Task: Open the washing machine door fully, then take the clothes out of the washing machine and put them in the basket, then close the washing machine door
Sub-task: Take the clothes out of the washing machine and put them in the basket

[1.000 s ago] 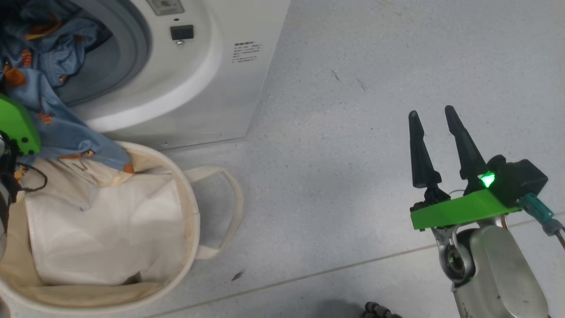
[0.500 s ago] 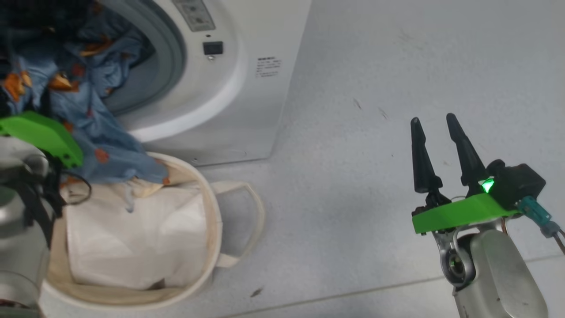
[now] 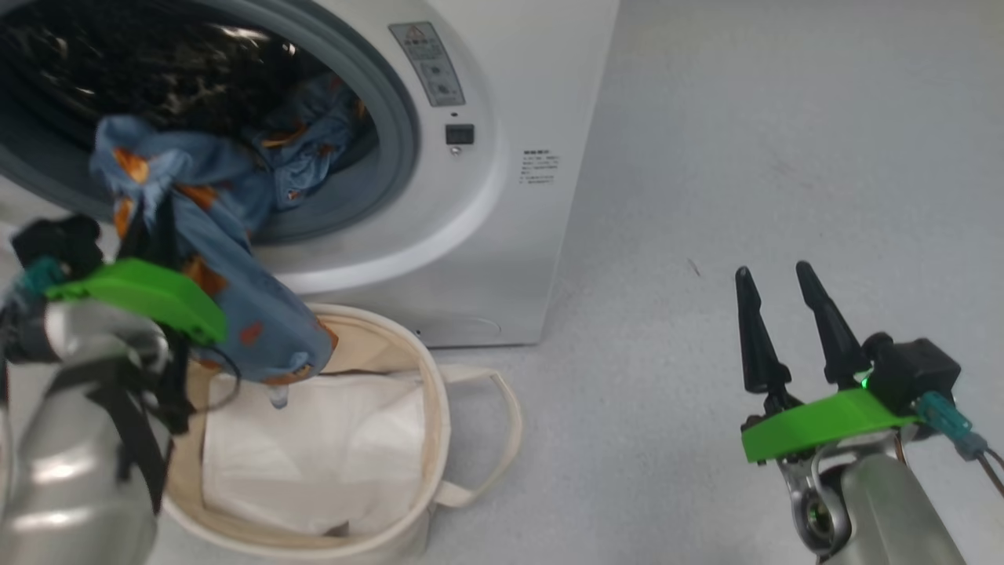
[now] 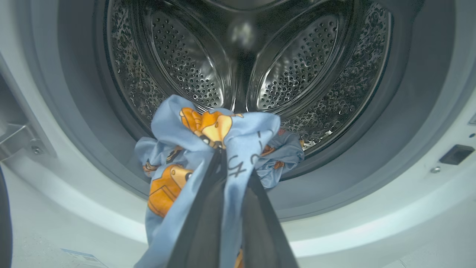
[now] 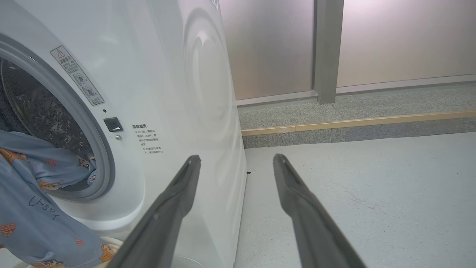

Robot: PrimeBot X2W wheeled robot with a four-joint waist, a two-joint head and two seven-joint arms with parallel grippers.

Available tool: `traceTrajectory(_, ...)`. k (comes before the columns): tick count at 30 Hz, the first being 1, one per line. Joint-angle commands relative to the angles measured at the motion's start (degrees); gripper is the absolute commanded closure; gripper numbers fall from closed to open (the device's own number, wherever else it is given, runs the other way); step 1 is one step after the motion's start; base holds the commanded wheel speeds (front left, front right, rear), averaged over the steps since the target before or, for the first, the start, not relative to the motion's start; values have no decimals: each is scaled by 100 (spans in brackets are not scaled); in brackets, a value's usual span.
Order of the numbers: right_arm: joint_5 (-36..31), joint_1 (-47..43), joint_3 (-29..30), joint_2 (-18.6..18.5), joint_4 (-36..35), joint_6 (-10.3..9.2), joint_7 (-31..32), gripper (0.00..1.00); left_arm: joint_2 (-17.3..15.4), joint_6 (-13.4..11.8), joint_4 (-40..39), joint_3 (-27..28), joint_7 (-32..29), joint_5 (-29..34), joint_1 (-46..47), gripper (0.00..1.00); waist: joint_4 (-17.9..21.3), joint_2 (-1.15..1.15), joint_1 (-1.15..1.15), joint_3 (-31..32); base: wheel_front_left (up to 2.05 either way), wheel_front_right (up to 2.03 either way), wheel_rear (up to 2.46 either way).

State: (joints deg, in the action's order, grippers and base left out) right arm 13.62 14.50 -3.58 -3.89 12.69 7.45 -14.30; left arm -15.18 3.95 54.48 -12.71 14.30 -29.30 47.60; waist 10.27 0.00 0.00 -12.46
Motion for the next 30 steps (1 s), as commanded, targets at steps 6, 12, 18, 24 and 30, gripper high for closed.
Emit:
traceTrajectory(6,-2,-157,-121,-26,-106,3,-70,0,-22,-148,-1311,311,69,309,-760,100,-176,0,0,340,0,0,0)
traceTrajectory(12,14,-230,-147,-21,-84,3,-70,0,141,-229,-2167,232,66,405,-1558,100,-200,0,0,430,0,0,0)
traceTrajectory(18,31,-248,-150,-46,-76,3,-70,0,310,-249,-2608,165,-204,188,-2150,100,-207,0,0,465,0,0,0)
traceTrajectory(24,42,-171,-198,-91,-90,3,-70,0,372,-149,-1985,60,-486,33,-2361,100,-139,0,0,389,0,0,0)
traceTrajectory(30,51,-104,-202,-97,-125,3,-70,0,385,18,-1064,135,-315,-125,-2121,100,-41,0,0,210,0,0,0)
